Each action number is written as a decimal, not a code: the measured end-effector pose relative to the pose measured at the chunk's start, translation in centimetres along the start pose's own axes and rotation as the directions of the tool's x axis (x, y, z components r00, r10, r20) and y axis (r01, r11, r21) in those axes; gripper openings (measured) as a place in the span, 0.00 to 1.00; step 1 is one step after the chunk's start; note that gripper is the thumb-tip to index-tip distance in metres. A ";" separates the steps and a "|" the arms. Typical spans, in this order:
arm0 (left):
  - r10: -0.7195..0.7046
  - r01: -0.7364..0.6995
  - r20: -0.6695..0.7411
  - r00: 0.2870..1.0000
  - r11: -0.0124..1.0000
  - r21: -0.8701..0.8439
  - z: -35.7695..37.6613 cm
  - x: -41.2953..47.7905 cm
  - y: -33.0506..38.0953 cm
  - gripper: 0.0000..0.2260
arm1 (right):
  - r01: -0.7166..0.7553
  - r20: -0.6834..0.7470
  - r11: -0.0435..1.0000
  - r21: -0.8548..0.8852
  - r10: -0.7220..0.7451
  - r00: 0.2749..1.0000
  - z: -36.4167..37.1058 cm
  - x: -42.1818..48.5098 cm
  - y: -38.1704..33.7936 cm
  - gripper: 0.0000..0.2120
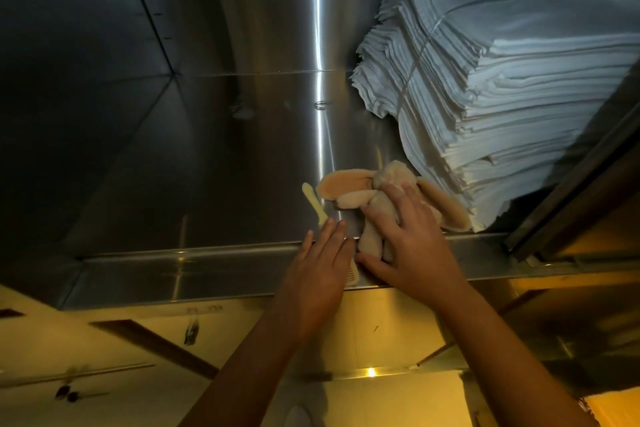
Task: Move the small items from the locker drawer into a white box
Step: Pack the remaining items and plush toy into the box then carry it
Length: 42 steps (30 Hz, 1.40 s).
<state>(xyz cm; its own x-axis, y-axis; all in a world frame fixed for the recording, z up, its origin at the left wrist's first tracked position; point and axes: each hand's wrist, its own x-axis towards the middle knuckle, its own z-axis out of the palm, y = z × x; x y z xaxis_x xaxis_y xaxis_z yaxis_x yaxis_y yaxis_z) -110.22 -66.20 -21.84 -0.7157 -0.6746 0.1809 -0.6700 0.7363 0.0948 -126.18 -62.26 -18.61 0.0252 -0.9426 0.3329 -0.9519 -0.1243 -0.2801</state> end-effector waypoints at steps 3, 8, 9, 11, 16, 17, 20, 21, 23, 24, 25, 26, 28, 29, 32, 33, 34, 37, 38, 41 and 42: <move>0.034 -0.029 -0.059 0.998 0.996 0.082 -1.1 -0.8 0.5 0.32 | 0.010 -0.013 0.999 -0.039 -0.011 1.000 0.0 -0.4 -0.3 0.30; 0.092 -0.077 -0.149 0.984 0.991 0.106 -1.5 -1.9 0.9 0.31 | -0.021 -0.058 0.997 -0.070 0.017 0.998 0.4 -0.9 -1.3 0.28; 0.091 -0.074 -0.159 0.983 0.991 0.111 -1.6 -2.1 0.9 0.30 | -0.030 -0.060 0.997 -0.073 0.025 0.998 0.4 -1.1 -1.5 0.28; 0.085 -0.065 -0.163 0.983 0.990 0.123 -1.5 -2.5 1.0 0.29 | -0.047 -0.056 0.997 -0.068 0.043 0.997 0.5 -1.3 -1.9 0.29; 0.089 -0.068 -0.195 0.977 0.991 0.113 -1.0 -3.1 1.0 0.26 | -0.050 -0.044 0.998 -0.042 0.049 0.998 0.4 -1.6 -2.4 0.26; 0.087 -0.066 -0.195 0.977 0.991 0.113 -0.9 -3.2 1.0 0.26 | -0.052 -0.040 0.998 -0.040 0.050 0.998 0.4 -1.7 -2.4 0.26; 0.071 -0.049 -0.202 0.977 0.993 0.112 -0.5 -3.3 1.1 0.26 | -0.055 -0.023 0.997 -0.049 0.054 0.998 0.4 -1.9 -2.4 0.25; 0.067 -0.045 -0.205 0.976 0.993 0.108 -0.4 -3.3 1.1 0.26 | -0.053 -0.017 0.997 -0.058 0.052 0.998 0.4 -1.9 -2.3 0.26; 0.062 -0.039 -0.215 0.975 0.993 0.109 -0.2 -3.3 1.1 0.26 | -0.048 -0.004 0.996 -0.079 0.048 0.999 0.3 -2.0 -2.2 0.26; 0.062 -0.037 -0.223 0.973 0.993 0.112 -0.2 -3.4 1.1 0.26 | -0.043 0.002 0.995 -0.090 0.044 0.999 0.2 -2.0 -2.1 0.27; 0.062 -0.037 -0.232 0.971 0.993 0.112 -0.2 -3.4 1.1 0.27 | -0.035 0.008 0.994 -0.101 0.036 0.999 0.1 -2.1 -2.1 0.28; 0.064 -0.038 -0.243 0.968 0.993 0.109 -0.2 -3.5 1.1 0.27 | -0.025 0.017 0.993 -0.114 0.027 0.999 0.0 -2.1 -2.0 0.29; 0.070 -0.046 -0.260 0.963 0.994 0.099 -0.2 -3.4 1.1 0.28 | 0.002 0.042 0.990 -0.144 0.004 0.999 -0.1 -2.4 -1.8 0.30; 0.072 -0.049 -0.266 0.961 0.994 0.093 -0.3 -3.4 1.1 0.29 | 0.023 0.056 0.987 -0.156 -0.014 0.998 -0.1 -2.5 -1.7 0.31; 0.067 -0.046 -0.283 0.957 0.996 0.080 -0.6 -3.1 1.2 0.29 | 0.101 0.140 0.971 -0.217 -0.071 0.988 -0.5 -2.7 -1.1 0.36; 0.064 -0.043 -0.281 0.958 0.996 0.079 -0.7 -3.1 1.3 0.29 | 0.126 0.182 0.961 -0.247 -0.081 0.980 -0.6 -2.8 -0.9 0.39; 0.061 -0.038 -0.277 0.959 0.996 0.086 -0.8 -3.1 1.3 0.30 | 0.145 0.208 0.951 -0.273 -0.089 0.974 -0.6 -2.8 -0.6 0.41; 0.060 -0.032 -0.268 0.962 0.994 0.107 -1.0 -3.2 1.4 0.32 | 0.171 0.239 0.931 -0.321 -0.095 0.966 -0.8 -2.7 -0.6 0.44; 0.068 -0.039 -0.275 0.959 0.994 0.106 -1.1 -3.2 1.4 0.32 | 0.178 0.246 0.927 -0.331 -0.097 0.964 -0.7 -2.7 -0.7 0.44; 0.104 -0.074 -0.328 0.939 0.992 0.102 -1.4 -3.5 1.4 0.31 | 0.209 0.266 0.923 -0.324 -0.123 0.956 -0.7 -2.7 -1.0 0.41; 0.119 -0.089 -0.356 0.927 0.991 0.098 -1.6 -3.6 1.4 0.29 | 0.216 0.272 0.923 -0.318 -0.129 0.954 -0.6 -2.7 -1.0 0.40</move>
<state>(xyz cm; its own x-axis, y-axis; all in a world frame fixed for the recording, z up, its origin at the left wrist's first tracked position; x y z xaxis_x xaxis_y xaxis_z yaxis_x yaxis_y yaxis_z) -108.23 -62.66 -20.84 -0.6726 -0.5190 0.5275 -0.6198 0.7845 -0.0186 -125.46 -59.39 -18.69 0.2302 -0.9670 0.1090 -0.9704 -0.2198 0.0997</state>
